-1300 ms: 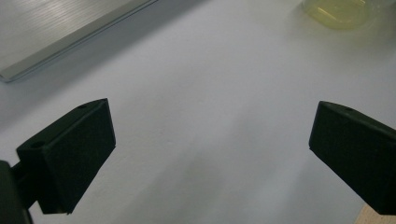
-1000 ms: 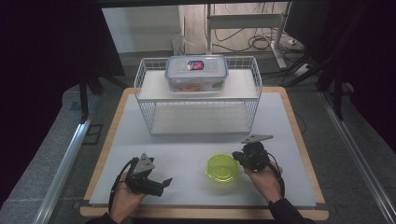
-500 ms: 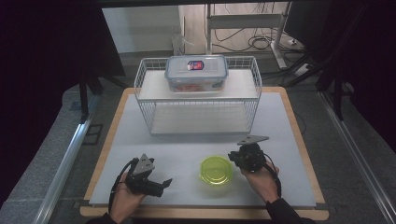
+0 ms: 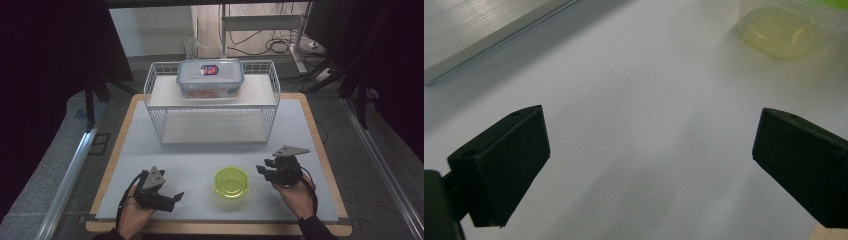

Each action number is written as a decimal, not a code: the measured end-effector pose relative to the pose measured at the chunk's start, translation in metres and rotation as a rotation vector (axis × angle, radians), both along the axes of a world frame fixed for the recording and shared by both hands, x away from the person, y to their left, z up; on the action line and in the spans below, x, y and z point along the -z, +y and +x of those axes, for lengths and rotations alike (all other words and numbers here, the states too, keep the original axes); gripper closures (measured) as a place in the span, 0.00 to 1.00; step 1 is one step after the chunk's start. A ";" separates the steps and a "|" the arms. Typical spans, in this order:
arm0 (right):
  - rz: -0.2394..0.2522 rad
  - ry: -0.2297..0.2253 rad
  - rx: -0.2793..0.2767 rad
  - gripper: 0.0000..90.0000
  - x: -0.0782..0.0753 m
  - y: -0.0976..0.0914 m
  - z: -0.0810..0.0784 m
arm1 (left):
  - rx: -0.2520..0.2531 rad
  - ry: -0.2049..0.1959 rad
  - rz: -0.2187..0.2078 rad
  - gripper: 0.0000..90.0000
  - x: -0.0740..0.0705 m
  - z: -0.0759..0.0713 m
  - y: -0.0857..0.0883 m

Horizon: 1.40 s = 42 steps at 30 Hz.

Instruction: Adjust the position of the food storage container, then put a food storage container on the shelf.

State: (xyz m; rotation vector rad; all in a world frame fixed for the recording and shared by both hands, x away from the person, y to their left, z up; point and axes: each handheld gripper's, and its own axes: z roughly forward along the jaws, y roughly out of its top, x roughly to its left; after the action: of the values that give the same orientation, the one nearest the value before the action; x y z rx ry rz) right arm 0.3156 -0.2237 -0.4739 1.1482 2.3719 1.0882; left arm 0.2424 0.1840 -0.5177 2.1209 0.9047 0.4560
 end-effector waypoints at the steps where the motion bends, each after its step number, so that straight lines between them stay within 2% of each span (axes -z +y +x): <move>1: 0.001 0.002 -0.001 0.58 0.000 -0.002 0.000 | 0.000 -0.002 0.002 0.02 0.000 0.000 0.000; 5: -0.010 0.020 -0.008 0.48 0.004 -0.007 -0.001 | -0.001 -0.011 0.014 0.02 0.001 0.000 0.001; 9: -0.033 0.016 -0.009 0.40 0.007 -0.009 -0.005 | -0.007 -0.008 0.011 0.02 0.002 0.000 0.002; 12: -0.024 0.011 -0.003 0.33 0.008 -0.011 -0.007 | -0.006 -0.011 0.014 0.02 0.001 0.000 0.002; 21: -0.048 0.013 -0.012 0.22 0.014 -0.015 -0.014 | -0.006 -0.011 0.018 0.02 0.002 0.000 0.002; 27: -0.042 0.017 -0.016 0.21 0.014 -0.015 -0.015 | -0.007 -0.007 0.014 0.02 0.002 0.000 0.001; 31: -0.050 0.039 -0.015 0.22 0.013 -0.016 -0.015 | -0.006 -0.005 0.015 0.02 0.002 0.000 0.001; 33: -0.055 0.057 -0.009 0.24 0.012 -0.016 -0.015 | -0.006 -0.005 0.013 0.02 0.002 0.000 0.002; 38: -0.063 0.053 -0.004 0.31 0.009 -0.016 -0.019 | -0.005 -0.006 0.016 0.02 0.002 0.000 0.001; 39: -0.039 0.059 -0.001 0.35 0.006 -0.016 -0.020 | -0.003 -0.005 0.018 0.02 0.002 0.000 0.001; 40: -0.033 0.061 -0.006 0.38 0.005 -0.017 -0.020 | -0.004 -0.005 0.019 0.02 0.002 0.000 0.001; 42: 0.011 0.080 -0.011 0.40 0.003 -0.017 -0.021 | -0.004 -0.006 0.020 0.02 0.002 0.000 0.001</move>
State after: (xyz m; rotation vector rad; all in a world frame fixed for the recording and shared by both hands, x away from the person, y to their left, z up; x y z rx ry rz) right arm 0.2942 -0.2404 -0.4769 1.2053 2.4389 1.0792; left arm 0.2426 0.1845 -0.5193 2.1347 0.9050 0.4747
